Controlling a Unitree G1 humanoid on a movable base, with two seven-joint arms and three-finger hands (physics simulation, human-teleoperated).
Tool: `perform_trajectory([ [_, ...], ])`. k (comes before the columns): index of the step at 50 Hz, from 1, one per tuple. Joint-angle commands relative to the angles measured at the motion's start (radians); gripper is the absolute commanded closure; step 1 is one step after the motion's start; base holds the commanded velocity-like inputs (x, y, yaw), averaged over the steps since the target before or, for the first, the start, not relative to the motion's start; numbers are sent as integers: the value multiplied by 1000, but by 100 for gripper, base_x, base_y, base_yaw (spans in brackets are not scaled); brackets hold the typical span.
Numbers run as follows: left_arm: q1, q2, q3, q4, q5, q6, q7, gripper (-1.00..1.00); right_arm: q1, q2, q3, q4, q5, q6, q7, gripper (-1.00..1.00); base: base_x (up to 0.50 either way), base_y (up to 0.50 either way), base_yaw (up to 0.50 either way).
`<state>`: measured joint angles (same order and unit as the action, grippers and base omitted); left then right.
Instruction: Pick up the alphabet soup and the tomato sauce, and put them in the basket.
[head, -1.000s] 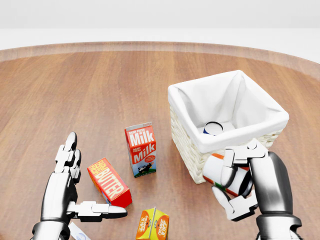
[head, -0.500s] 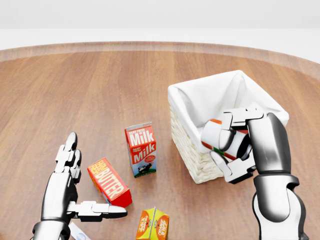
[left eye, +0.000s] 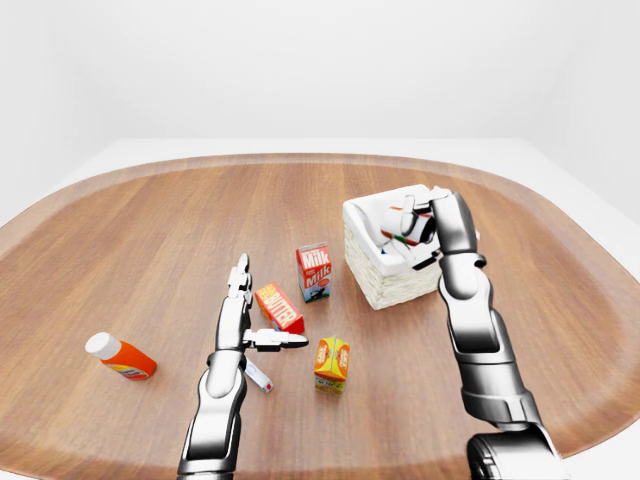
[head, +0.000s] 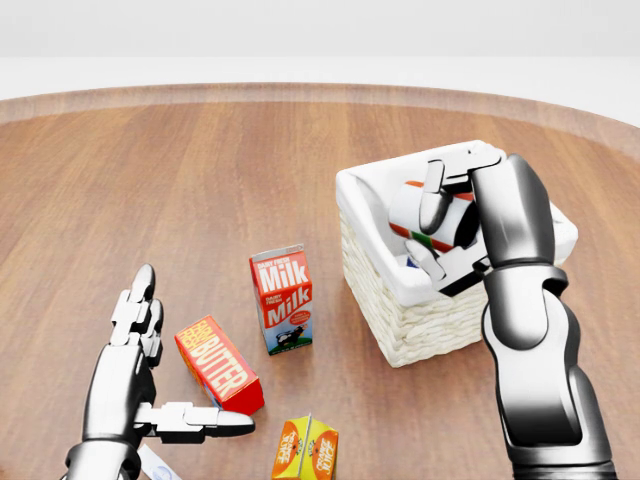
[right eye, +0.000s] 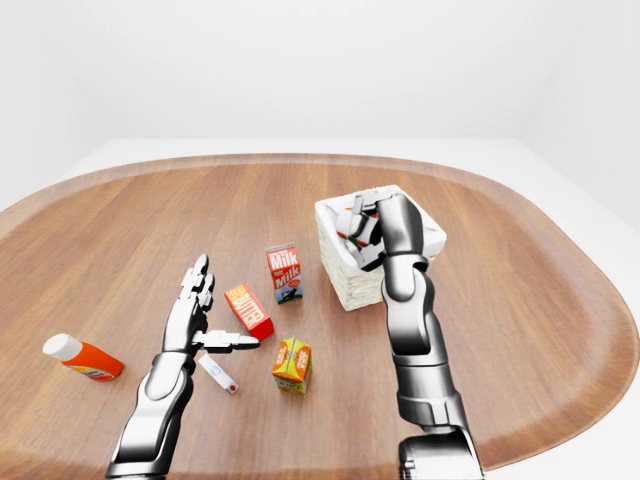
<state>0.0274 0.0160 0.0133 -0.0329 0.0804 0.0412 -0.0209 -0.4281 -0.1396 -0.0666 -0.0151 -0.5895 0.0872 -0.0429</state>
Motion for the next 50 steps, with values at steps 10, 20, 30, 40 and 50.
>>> perform_trajectory([
  [10,-8,-1,2,2,-20,0,-9,-100,-338,-53,17,565,29,0,-159,100,0,0,0],
  [20,-10,1,5,13,-22,-9,-10,-100,-448,-44,34,689,2,0,-188,100,0,0,0],
  [30,-8,1,3,9,-20,-9,-11,-100,-537,-46,42,927,6,-20,-269,100,0,0,0],
  [40,-6,1,3,10,-19,-14,-12,-100,-607,-53,47,1068,1,-49,-307,100,0,0,0],
  [50,-7,1,3,17,-18,-19,-13,-100,-665,-60,47,1205,1,-73,-345,100,0,0,0],
])
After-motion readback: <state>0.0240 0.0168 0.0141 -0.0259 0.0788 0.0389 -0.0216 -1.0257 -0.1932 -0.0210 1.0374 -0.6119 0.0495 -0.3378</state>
